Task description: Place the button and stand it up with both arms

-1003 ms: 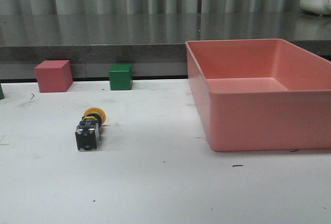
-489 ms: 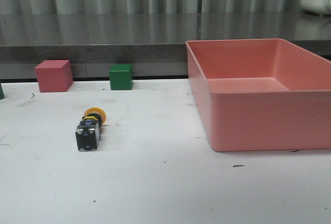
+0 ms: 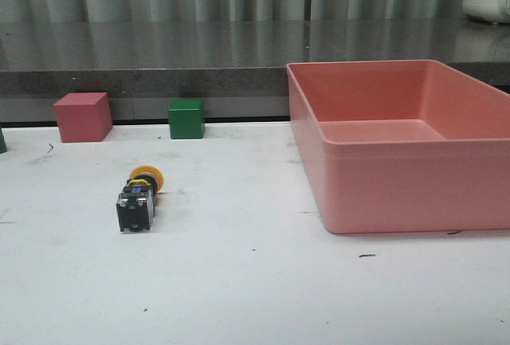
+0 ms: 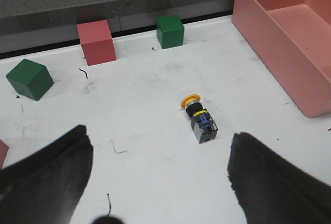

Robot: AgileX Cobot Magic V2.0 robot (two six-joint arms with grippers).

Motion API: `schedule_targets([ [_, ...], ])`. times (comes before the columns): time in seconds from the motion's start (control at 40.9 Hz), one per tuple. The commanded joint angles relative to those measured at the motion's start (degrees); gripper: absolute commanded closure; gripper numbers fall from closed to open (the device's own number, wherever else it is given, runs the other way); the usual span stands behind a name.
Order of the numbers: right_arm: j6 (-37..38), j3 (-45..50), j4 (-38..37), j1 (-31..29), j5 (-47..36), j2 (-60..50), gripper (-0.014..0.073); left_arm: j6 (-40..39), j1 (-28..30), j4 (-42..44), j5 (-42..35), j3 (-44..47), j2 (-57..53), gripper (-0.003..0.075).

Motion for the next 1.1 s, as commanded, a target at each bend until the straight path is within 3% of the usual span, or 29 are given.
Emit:
schedule_targets([
  [0.0, -0.6, 4.4, -0.1, -0.3, -4.5, -6.7, 0.0147, -0.1, -0.4, -0.3, -3.7, -1.9, 0.3, 0.0187],
  [0.489, -1.9, 29.1, -0.1, -0.3, -8.2, -34.9, 0.0147, -0.1, -0.4, -0.3, -4.3, -1.9, 0.3, 0.0187],
  [0.759, -2.0, 34.0, -0.1, -0.3, -8.9, -43.5, 0.0147, -0.1, -0.4, -0.3, -5.5, -1.9, 0.3, 0.0187],
  [1.077, -5.2, 34.1, 0.8, -0.3, -14.1, -44.5, 0.0147, -0.1, -0.4, -0.3, -5.9, -1.9, 0.3, 0.0187],
])
